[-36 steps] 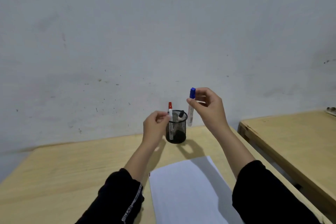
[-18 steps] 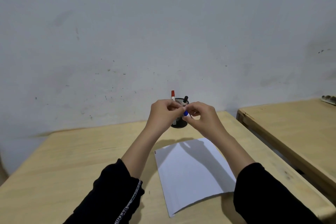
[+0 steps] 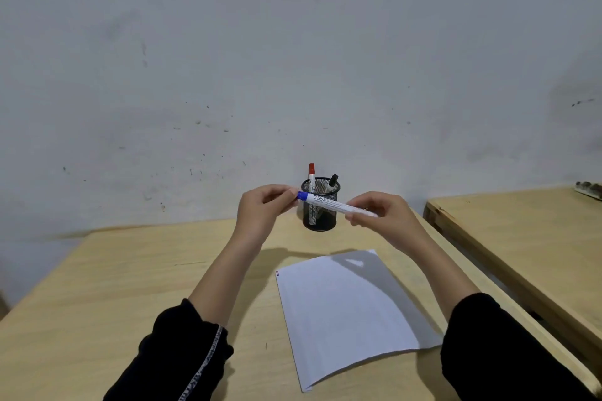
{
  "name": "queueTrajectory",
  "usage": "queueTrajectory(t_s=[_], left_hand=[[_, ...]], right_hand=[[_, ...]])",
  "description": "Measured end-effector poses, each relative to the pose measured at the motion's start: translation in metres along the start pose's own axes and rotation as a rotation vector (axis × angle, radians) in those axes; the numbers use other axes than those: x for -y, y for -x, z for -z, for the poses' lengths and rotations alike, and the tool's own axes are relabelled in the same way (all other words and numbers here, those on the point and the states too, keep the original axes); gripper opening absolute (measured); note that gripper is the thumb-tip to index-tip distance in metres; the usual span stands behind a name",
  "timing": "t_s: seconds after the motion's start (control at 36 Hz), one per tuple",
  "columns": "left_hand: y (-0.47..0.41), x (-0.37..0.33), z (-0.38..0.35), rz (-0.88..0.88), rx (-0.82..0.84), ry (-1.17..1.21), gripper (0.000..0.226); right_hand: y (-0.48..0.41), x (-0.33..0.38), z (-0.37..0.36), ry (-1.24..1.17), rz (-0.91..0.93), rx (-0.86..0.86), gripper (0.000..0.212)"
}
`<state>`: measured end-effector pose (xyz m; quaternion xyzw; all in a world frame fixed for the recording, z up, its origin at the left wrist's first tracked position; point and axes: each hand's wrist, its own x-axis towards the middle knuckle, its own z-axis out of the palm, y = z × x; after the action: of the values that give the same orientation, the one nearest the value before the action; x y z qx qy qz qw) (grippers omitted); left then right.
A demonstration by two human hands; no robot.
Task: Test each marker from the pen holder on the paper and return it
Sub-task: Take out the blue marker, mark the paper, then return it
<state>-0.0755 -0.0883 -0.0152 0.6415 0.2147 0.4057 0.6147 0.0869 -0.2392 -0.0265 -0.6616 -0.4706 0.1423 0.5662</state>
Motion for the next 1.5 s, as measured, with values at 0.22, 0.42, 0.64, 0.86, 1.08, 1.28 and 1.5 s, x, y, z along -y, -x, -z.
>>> queueTrajectory(t_s=[0.22, 0.42, 0.64, 0.86, 1.08, 1.28, 1.5], left_hand=[[0.01, 0.02, 0.002, 0.118, 0.01, 0.268, 0.005], [0.017, 0.026, -0.005, 0.061, 0.082, 0.205, 0.012], [0.015, 0.028, 0.005, -0.062, 0.113, -0.035, 0.011], [0.005, 0.032, 0.026, -0.034, 0.02, -0.099, 0.011], [0.004, 0.066, 0.062, 0.108, 0.032, -0.789, 0.007], [0.004, 0.077, 0.068, 0.177, 0.134, -0.954, 0.01], [0.003, 0.082, 0.065, 0.166, 0.158, -0.936, 0.015]], right_hand=[[0.002, -0.001, -0.026, -0.788, -0.137, -0.189, 0.012], [0.0, 0.0, -0.057, -0.845, -0.187, -0.123, 0.01], [-0.004, 0.002, -0.067, -0.866, -0.182, -0.073, 0.01], [-0.01, 0.001, -0.062, -0.851, -0.175, -0.118, 0.011], [-0.01, -0.009, -0.063, -0.777, -0.214, -0.156, 0.011], [-0.011, -0.012, -0.069, -0.7, -0.222, -0.121, 0.009], [-0.009, -0.007, -0.072, -0.674, -0.225, -0.086, 0.006]])
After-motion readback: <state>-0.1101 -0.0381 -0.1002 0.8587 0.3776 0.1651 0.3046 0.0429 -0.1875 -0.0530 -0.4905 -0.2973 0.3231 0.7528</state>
